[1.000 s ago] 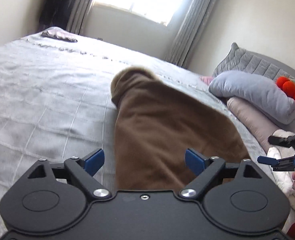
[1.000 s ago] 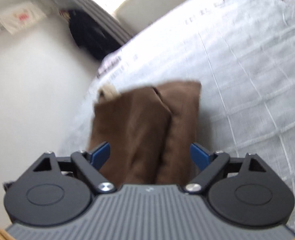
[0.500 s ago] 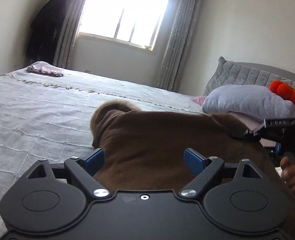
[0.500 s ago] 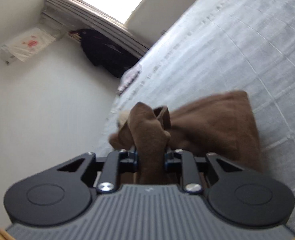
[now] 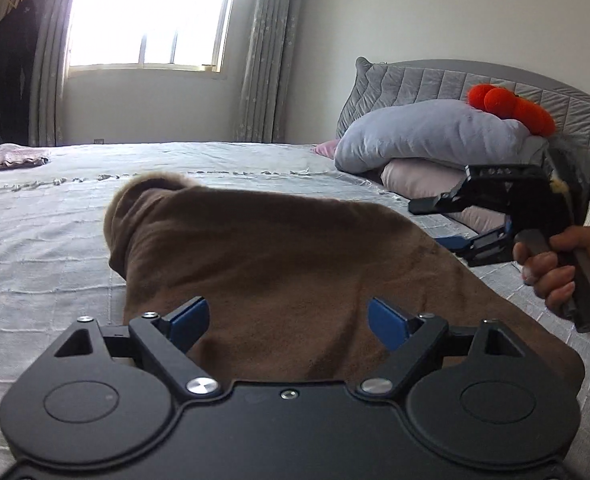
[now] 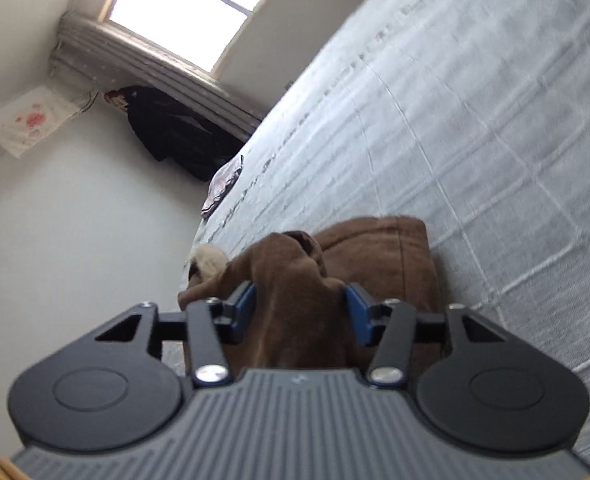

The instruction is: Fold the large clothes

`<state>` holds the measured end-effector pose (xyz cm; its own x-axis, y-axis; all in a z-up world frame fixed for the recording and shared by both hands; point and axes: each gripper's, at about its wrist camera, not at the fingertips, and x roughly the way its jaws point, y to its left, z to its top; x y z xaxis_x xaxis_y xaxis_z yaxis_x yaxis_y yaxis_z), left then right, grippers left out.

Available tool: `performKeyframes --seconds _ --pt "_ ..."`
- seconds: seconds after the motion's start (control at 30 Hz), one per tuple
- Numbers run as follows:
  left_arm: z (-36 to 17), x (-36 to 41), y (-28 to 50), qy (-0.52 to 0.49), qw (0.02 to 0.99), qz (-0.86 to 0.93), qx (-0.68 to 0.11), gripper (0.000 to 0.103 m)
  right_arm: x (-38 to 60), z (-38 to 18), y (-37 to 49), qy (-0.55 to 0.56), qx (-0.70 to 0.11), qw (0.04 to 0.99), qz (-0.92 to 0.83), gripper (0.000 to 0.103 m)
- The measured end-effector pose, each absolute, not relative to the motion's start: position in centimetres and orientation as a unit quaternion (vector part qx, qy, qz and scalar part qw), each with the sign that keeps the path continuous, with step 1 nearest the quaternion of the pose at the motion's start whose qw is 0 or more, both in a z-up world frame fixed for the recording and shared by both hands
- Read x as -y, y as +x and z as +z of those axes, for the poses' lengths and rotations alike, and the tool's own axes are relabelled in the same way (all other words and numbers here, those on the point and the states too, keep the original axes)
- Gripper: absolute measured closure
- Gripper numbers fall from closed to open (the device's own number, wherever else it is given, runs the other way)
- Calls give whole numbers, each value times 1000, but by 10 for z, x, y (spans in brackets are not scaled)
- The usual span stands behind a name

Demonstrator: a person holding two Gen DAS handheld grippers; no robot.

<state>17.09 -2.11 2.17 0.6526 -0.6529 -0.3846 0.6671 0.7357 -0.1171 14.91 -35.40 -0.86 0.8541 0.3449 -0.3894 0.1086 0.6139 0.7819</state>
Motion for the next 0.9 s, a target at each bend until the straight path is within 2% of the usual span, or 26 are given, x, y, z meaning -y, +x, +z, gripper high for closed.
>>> performKeyframes --seconds 0.17,0.23,0.3,0.37,0.5,0.57,0.6,0.7,0.9 --pt "40 28 202 55 922 -336 -182 18 299 49 135 308 -204 929 28 47" --pt "42 36 220 60 924 -332 -181 30 272 52 139 258 -185 948 14 47" --pt "38 48 242 66 924 -324 -190 45 251 44 151 203 -184 962 1 56" --pt "29 60 265 75 928 -302 -203 50 242 26 166 162 -199 966 -32 65" --pt "10 79 301 114 934 -264 -210 50 267 -13 187 205 -229 948 -82 86" --pt "-4 89 313 141 932 -258 -215 48 286 -30 195 233 -246 935 -101 86" --pt "-11 93 317 150 930 -255 -217 48 294 -39 198 247 -257 927 -114 82" --pt "-30 107 318 187 932 -236 -202 47 313 -63 201 319 -268 903 -101 82" --pt "-6 96 300 196 936 -232 -176 47 310 -50 193 320 -272 903 -94 81"
